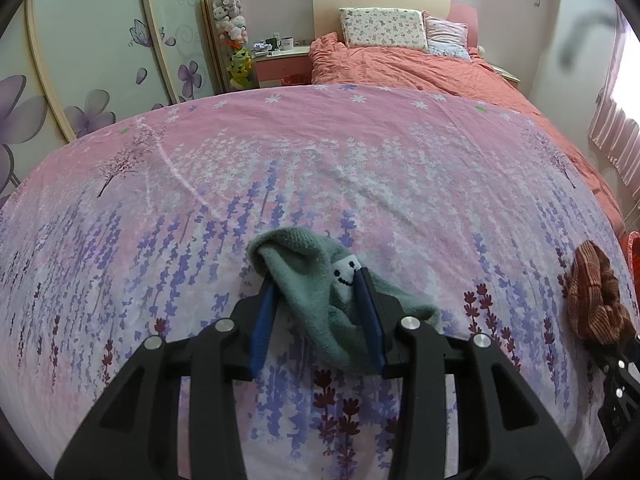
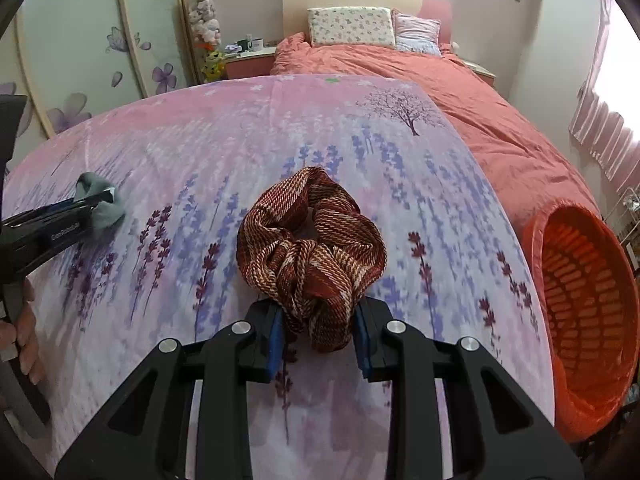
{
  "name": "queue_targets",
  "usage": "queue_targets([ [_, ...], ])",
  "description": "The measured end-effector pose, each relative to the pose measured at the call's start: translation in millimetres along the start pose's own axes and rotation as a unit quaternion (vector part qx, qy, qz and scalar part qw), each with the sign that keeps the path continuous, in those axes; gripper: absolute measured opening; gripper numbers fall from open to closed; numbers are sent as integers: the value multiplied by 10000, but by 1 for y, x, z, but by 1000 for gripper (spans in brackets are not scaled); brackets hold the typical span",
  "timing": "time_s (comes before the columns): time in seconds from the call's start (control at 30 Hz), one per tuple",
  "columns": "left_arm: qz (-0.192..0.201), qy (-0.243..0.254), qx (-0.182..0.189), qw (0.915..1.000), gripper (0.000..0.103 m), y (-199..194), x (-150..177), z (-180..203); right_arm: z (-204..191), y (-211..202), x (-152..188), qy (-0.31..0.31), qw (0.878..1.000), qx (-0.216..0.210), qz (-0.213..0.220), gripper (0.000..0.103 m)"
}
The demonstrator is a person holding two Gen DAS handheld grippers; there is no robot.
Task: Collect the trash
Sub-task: 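Grasp the brown plaid scrunchie with the right tool while the left tool holds the cloth, then carry the cloth and scrunchie over the orange basket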
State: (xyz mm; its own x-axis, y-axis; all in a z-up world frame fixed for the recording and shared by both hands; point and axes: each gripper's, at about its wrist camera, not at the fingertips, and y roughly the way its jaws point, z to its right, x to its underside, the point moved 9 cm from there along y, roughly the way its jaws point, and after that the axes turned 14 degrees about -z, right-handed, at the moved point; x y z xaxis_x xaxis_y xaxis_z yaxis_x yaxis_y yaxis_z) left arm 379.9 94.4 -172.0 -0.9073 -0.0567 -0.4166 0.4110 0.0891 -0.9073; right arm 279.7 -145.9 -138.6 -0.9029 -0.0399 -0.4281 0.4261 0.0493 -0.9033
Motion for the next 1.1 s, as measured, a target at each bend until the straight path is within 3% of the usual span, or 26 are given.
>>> queue_targets([
  [0.1,-14,-54,1,10000,45,1,0,-2,1,2,-2,65,10000,-2,-2,29],
  [0.23,-77,-377,90,9992,64,3,3,-17,1,4,-5,66,10000,5,-2,30],
  [0.3,-82,-394,90,9991,65,2,6,-19,-1,3,-3,65,10000,6,1,30],
  [0.37,-53,-314,101,9994,57,0,8,-15,0,4,-3,61,10000,11,1,30],
  [0.53,41,105,38,9999,15,-5,11,8,-1,4,-4,57,10000,9,4,30],
  [0.6,61,199,73,9998,12,-7,12,15,2,3,0,71,10000,-27,17,22],
  [0.77,196,242,577,9978,10,-27,13,23,16,-11,8,245,9991,-304,149,20],
  [0.9,540,417,843,9941,10,-64,14,36,36,-49,5,513,9959,-512,535,20],
  [1.1,1001,693,1350,9833,10,-128,15,69,65,-111,4,664,9896,-480,1182,20],
])
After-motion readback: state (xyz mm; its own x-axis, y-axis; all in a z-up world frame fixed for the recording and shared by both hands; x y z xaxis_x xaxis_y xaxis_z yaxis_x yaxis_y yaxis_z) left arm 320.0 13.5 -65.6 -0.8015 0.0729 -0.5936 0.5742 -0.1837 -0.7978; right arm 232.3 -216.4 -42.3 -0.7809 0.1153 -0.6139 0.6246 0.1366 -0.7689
